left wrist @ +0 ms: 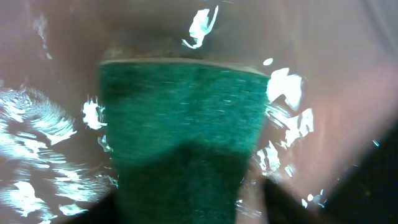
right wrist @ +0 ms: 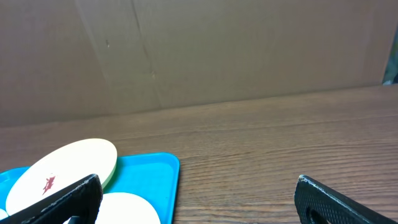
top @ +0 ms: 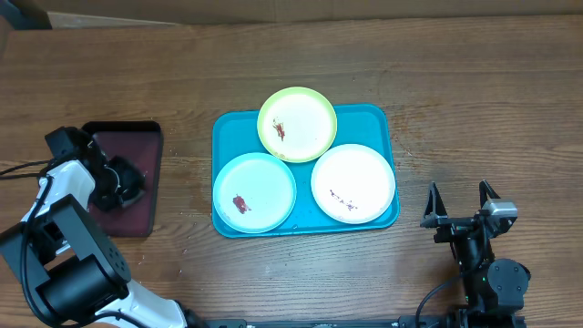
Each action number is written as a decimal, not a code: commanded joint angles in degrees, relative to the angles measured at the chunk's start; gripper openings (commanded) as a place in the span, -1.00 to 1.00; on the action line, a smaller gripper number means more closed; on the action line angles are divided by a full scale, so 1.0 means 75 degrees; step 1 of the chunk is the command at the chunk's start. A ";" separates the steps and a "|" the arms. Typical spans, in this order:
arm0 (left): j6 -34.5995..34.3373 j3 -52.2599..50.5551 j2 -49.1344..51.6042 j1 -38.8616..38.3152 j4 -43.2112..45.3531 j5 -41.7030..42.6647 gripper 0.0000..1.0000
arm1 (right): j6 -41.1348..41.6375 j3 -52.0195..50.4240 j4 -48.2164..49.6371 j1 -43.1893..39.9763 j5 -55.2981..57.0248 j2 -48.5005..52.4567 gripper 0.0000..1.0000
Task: Clean dirty plates on tray and stack at the side
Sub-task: 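Close the left gripper on the green sponge and pinch it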
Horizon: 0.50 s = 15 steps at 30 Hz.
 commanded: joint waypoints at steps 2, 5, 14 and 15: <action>-0.0251 -0.0251 0.0262 -0.0015 -0.0338 0.0323 0.99 | -0.0003 -0.0079 0.0038 -0.0044 0.0052 -0.0090 1.00; -0.0280 -0.0251 0.0262 -0.0015 -0.0487 0.0507 0.78 | -0.0003 -0.0079 0.0038 -0.0044 0.0052 -0.0090 1.00; -0.0277 -0.0251 0.0262 -0.0015 -0.0286 0.0501 -0.36 | -0.0003 -0.0079 0.0038 -0.0044 0.0052 -0.0090 1.00; -0.0274 -0.0251 0.0262 -0.0015 -0.0163 0.0493 0.64 | -0.0003 -0.0079 0.0038 -0.0044 0.0052 -0.0090 1.00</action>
